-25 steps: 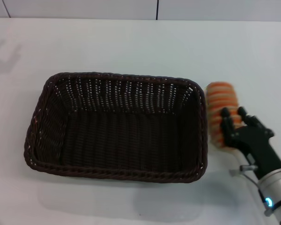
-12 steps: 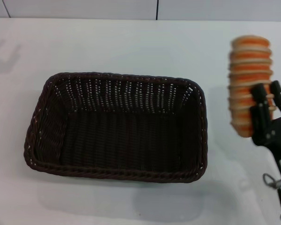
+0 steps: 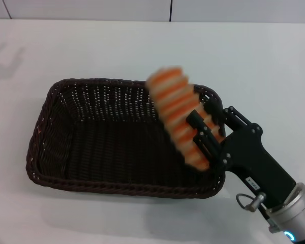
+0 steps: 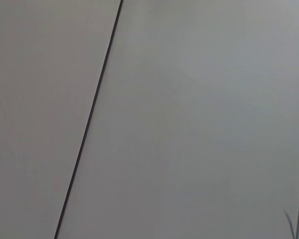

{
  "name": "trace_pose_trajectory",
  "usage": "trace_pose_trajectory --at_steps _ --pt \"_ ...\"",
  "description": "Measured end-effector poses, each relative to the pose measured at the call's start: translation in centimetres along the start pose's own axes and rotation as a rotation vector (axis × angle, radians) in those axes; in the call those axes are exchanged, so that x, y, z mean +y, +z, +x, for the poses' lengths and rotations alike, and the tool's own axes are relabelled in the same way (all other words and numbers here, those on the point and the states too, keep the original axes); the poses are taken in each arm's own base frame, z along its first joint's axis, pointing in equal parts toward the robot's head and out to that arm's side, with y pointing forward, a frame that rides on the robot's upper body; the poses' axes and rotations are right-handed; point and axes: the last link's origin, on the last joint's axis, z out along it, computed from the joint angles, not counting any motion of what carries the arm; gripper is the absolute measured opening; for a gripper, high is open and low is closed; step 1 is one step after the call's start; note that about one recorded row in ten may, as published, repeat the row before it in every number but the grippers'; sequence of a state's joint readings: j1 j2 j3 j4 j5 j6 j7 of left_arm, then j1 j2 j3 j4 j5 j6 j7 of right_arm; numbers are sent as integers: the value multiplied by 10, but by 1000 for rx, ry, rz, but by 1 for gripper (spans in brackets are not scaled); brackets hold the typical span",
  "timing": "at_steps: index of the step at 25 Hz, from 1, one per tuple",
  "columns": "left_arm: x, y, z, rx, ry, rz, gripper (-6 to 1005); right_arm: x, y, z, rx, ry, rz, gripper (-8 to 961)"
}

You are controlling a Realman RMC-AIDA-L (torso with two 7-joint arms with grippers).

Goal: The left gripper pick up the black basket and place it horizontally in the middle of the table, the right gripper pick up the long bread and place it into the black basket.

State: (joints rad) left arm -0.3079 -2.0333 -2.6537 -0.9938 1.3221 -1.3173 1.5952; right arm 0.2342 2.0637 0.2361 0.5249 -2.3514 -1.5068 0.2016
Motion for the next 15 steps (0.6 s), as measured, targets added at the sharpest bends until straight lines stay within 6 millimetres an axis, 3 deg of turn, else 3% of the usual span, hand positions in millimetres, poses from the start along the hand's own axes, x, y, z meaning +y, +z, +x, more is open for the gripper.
trace_pose_trajectory --at_steps 3,5,6,7,8,10,11,12,13,15 --pt "0 0 0 0 0 0 564 -4 -9 -6 -49 -48 64 353" --pt "-2 -4 -1 -2 -10 11 564 -18 -29 -21 -150 -119 201 408" --pt "-2 -4 -1 -2 -10 11 564 -18 -29 -21 -150 -119 201 524" --pt "-4 -6 -1 -1 -12 19 564 -31 -48 -34 -226 -158 327 641" --pt "-4 -7 -1 0 -12 23 564 -31 -48 -34 -226 -158 327 642" --pt "-6 -11 -3 4 -14 35 564 -51 -77 -48 -300 -223 533 643" --pt "-7 -13 -6 6 -19 48 564 -51 -77 -48 -300 -223 533 643" --pt "-8 -14 -6 6 -20 52 564 -64 -89 -52 -307 -263 624 644" --pt "-10 -17 -10 8 -25 68 564 -64 -89 -52 -307 -263 624 644" --pt "-14 -22 -19 13 -29 99 564 -87 -96 -53 -261 -320 699 644"
